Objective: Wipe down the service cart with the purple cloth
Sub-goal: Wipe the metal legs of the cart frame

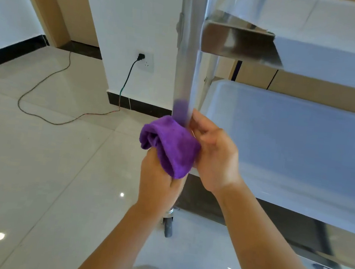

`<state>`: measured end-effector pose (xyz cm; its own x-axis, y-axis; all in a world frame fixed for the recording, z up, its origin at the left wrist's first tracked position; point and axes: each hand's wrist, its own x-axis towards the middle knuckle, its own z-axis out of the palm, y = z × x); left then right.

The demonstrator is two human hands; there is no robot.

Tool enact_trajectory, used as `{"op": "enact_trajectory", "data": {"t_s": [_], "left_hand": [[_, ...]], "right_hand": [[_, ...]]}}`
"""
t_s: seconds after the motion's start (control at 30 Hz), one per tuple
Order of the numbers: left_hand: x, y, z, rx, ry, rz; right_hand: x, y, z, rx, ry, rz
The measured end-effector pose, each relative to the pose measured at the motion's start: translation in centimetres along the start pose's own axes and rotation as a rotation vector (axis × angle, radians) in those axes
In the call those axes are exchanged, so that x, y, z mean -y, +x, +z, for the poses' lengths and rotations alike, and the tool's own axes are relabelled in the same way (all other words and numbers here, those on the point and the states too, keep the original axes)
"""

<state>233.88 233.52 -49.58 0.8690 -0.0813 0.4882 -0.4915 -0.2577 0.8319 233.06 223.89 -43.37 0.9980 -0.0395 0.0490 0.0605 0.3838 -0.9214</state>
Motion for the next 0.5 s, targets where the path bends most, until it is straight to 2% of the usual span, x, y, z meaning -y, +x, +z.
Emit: {"op": "enact_trajectory", "data": {"t_s": [0.07,0.17,0.27,0.33,0.5], "left_hand": [[-1.0,0.2,-0.9,0.003,-0.158,0.034],[-3.6,2.1,-1.5,-0.141,-0.212,0.136],[-6.5,5.4,-0.7,-0.307,-0.292,0.101],[-8.1,6.7,0.1,-0.342,-0.349,0.041],[-9.1,8.6,1.1,-0.359,-0.134,0.004]], "right_hand": [[0.3,-0.4,0.2,0.039,-0.035,-0.041],[1.1,-0.6,-0.1,0.035,-0.039,-0.029],[1.3,-0.5,-0.2,0.015,0.017,-0.031],[1.2,-0.5,0.1,-0.04,0.043,-0.04],[0.9,-0.7,0.4,-0.022,0.071,-0.021]]}}
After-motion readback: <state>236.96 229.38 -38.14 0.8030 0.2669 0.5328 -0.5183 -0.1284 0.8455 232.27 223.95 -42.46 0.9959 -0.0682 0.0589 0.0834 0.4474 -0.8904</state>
